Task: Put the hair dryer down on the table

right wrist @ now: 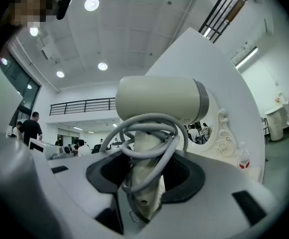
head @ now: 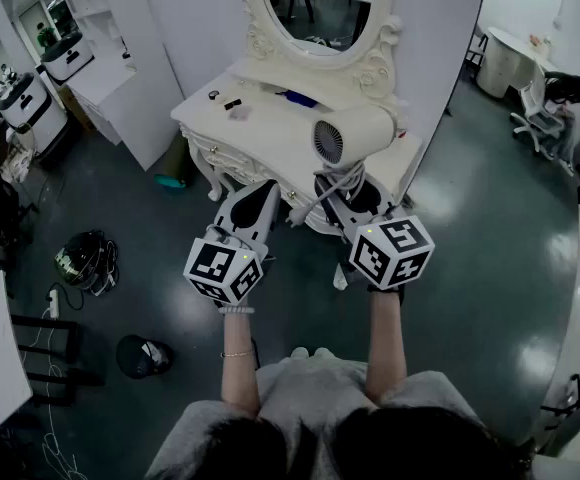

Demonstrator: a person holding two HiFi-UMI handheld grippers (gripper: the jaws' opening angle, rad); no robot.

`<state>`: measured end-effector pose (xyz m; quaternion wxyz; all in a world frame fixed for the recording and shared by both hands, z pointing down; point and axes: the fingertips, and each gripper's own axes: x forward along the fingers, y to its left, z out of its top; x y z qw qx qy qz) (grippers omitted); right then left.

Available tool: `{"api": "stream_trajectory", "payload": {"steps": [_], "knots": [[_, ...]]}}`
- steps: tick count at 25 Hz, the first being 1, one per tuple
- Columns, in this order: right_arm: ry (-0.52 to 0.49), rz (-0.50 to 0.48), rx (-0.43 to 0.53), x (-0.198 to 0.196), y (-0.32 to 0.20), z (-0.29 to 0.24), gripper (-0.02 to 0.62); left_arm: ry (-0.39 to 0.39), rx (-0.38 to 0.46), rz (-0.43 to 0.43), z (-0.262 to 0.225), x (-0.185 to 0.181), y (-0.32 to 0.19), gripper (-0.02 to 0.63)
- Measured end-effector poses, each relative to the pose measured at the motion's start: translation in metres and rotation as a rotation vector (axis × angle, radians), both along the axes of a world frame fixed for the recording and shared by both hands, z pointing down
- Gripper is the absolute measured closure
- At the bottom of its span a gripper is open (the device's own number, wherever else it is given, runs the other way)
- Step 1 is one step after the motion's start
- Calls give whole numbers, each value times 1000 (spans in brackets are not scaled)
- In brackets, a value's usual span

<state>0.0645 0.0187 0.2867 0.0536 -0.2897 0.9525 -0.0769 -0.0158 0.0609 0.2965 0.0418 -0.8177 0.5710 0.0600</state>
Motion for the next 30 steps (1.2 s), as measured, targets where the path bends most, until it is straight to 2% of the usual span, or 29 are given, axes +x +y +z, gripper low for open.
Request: {"api": "stream_trajectory", "payload": {"steps": [11, 21, 30], "knots": [[2, -25, 5, 14, 0, 0, 409, -8, 0, -21, 0, 17, 1, 601], [4, -71, -37, 22, -2, 16, 408, -1, -31, -91, 15, 27, 7, 601], [-1, -99, -83, 13, -22, 27, 408, 2, -47, -155, 20, 6, 4, 601]]}}
